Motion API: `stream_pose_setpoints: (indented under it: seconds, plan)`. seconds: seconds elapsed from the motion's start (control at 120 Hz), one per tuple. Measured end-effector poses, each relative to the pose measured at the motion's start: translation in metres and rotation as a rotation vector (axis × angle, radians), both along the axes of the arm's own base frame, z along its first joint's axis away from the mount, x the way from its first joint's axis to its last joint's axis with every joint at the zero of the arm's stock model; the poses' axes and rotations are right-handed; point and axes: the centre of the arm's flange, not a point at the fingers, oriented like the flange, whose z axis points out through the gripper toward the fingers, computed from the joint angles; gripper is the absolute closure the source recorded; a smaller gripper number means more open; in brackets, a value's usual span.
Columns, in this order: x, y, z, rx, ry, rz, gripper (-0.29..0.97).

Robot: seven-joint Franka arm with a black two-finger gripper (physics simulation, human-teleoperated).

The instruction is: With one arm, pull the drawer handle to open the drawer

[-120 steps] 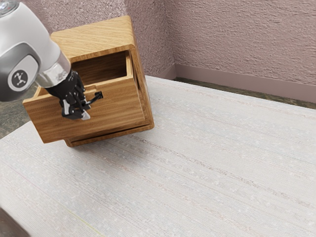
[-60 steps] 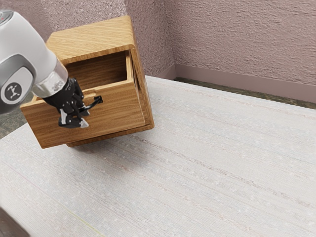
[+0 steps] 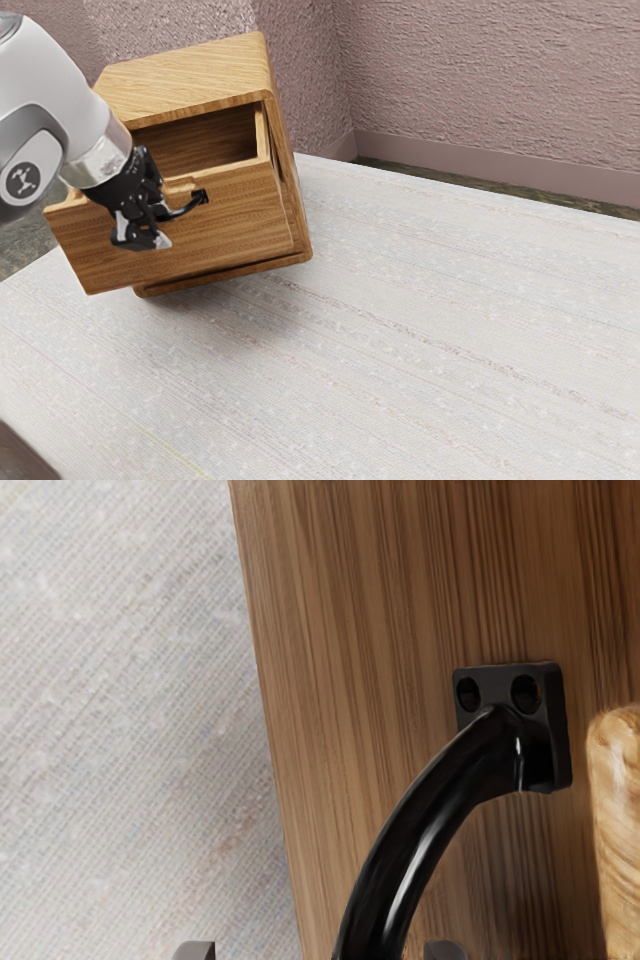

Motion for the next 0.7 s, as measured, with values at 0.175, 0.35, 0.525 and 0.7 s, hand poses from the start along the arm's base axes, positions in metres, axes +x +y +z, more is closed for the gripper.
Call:
stream_pose_setpoints:
  seconds: [0.175,0.35,0.525,0.7]
  plan:
    - [0.000,0.001,0.015,0.039,-0.023,-0.011,0.46]
    - [0.000,-0.014,0.072,0.108,-0.109,-0.055,0.47]
    - [-0.029,-0.106,0.190,0.104,-0.177,-0.203,0.40]
    - [-0.036,-0.147,0.122,-0.047,0.134,-0.342,0.18]
